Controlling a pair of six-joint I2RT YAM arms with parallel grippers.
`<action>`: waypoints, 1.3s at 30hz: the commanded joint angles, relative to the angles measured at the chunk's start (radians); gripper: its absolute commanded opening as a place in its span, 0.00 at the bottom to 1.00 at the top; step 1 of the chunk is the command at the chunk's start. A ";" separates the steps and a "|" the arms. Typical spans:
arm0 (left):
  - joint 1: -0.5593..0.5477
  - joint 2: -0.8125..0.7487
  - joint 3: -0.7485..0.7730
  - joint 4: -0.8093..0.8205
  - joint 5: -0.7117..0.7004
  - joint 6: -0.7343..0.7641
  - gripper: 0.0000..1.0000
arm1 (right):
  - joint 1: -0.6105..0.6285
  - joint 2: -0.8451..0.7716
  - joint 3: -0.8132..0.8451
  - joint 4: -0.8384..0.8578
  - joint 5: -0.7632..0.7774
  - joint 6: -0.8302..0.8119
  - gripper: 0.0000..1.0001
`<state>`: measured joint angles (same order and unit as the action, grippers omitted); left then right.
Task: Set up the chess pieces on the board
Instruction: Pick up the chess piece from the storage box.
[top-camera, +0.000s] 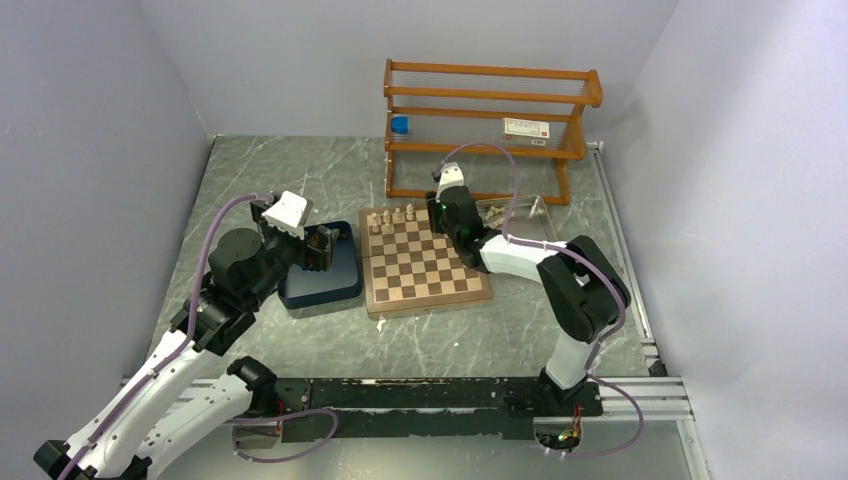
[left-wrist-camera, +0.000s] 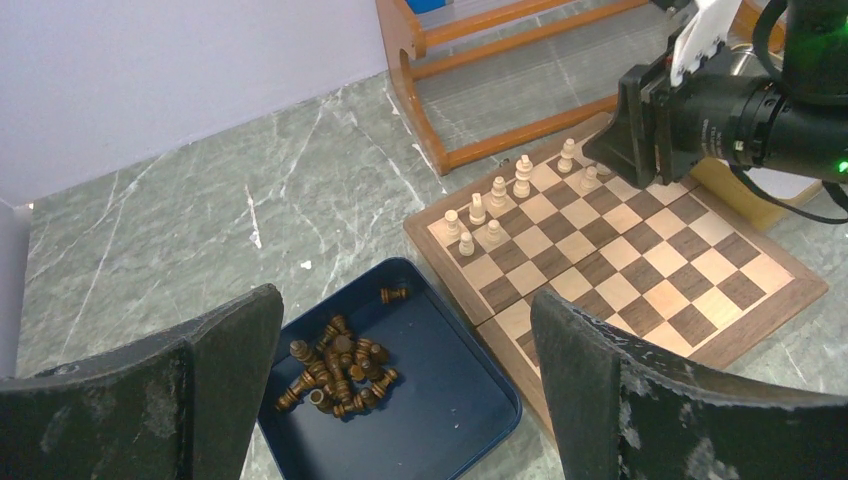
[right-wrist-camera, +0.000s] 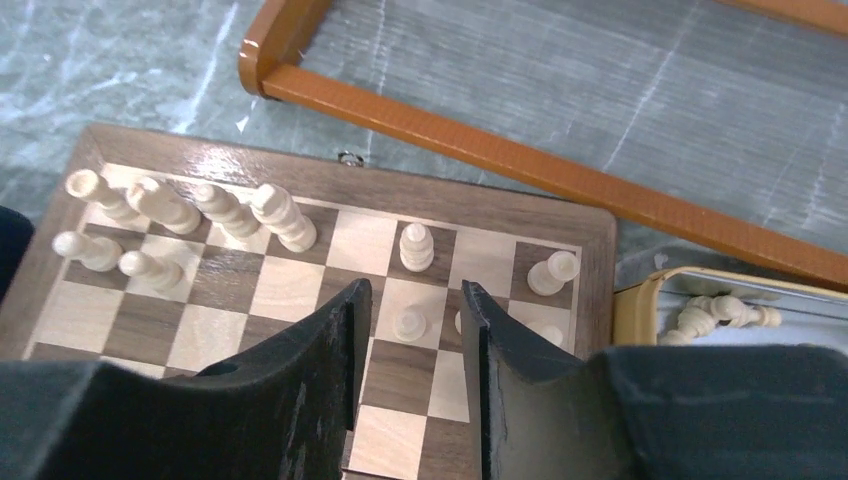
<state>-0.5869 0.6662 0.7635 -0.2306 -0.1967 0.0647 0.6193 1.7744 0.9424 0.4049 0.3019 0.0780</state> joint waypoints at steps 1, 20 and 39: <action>-0.001 0.000 -0.001 0.002 0.017 0.008 0.98 | 0.002 -0.061 0.035 -0.052 -0.010 0.009 0.43; -0.001 0.106 0.015 -0.027 0.094 -0.046 0.98 | -0.388 -0.135 0.115 -0.472 -0.092 0.307 0.29; 0.000 0.077 0.006 -0.020 0.123 -0.029 0.98 | -0.490 0.137 0.193 -0.537 -0.045 0.861 0.21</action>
<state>-0.5869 0.7631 0.7635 -0.2604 -0.0998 0.0265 0.1326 1.8893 1.1080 -0.1070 0.2565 0.8421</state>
